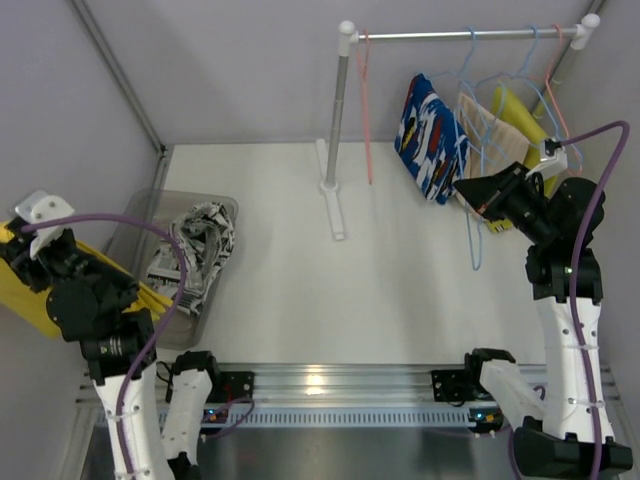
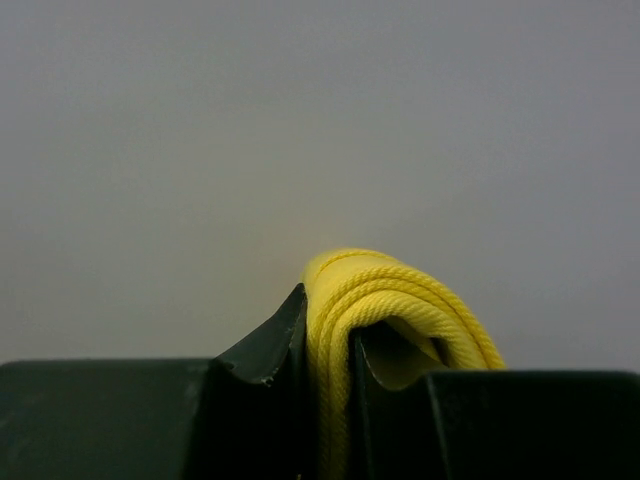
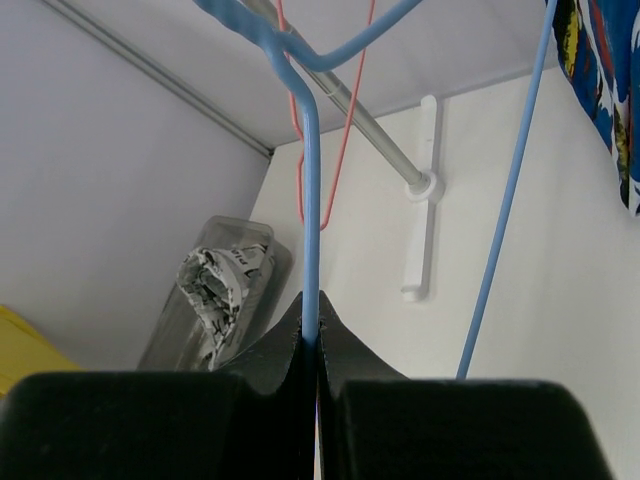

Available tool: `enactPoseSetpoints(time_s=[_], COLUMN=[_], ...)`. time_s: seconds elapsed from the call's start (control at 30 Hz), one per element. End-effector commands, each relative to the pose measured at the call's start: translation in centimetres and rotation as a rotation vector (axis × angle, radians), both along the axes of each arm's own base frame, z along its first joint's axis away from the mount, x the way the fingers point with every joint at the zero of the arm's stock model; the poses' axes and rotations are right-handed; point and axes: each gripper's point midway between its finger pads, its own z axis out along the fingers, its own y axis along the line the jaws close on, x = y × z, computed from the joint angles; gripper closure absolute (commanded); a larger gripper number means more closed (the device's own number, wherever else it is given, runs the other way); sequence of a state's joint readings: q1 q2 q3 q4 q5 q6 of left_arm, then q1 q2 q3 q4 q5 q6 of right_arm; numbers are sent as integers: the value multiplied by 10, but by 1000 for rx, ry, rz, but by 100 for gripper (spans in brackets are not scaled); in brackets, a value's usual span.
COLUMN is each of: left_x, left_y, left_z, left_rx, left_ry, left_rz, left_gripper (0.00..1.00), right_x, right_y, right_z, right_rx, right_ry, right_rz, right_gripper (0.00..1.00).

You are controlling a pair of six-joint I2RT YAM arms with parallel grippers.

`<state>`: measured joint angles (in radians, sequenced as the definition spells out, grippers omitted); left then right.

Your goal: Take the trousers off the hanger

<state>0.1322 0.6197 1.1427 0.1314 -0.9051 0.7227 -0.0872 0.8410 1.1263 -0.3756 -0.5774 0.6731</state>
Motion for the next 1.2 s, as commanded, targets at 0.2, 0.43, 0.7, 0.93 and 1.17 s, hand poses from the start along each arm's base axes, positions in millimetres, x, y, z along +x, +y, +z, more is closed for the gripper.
enactPoseSetpoints(time_s=[0.2,0.43,0.7,0.93,1.17], left_x=[-36,0,85,197,242], left_y=[0,3,8,-8,-28], left_z=[-52,-82,-140,-232,-304], left_rx=[-69,-102,-134,-370,-598], left_ry=[-8,100,252,335,417], left_rz=[18,-43,-176,-450,-580], left_gripper=[100,100,100,100,84], right_x=[3,6,11,7,-5], right_y=[6,3,-1,-1,1], right_z=[28,17,9,17,34], right_rx=[-9,-9,-26,-69,-125], right_ry=[-85,-56,-35,-59,-103], right_rz=[38,16,-2,12,35], right_gripper=[100,100,100,100,100])
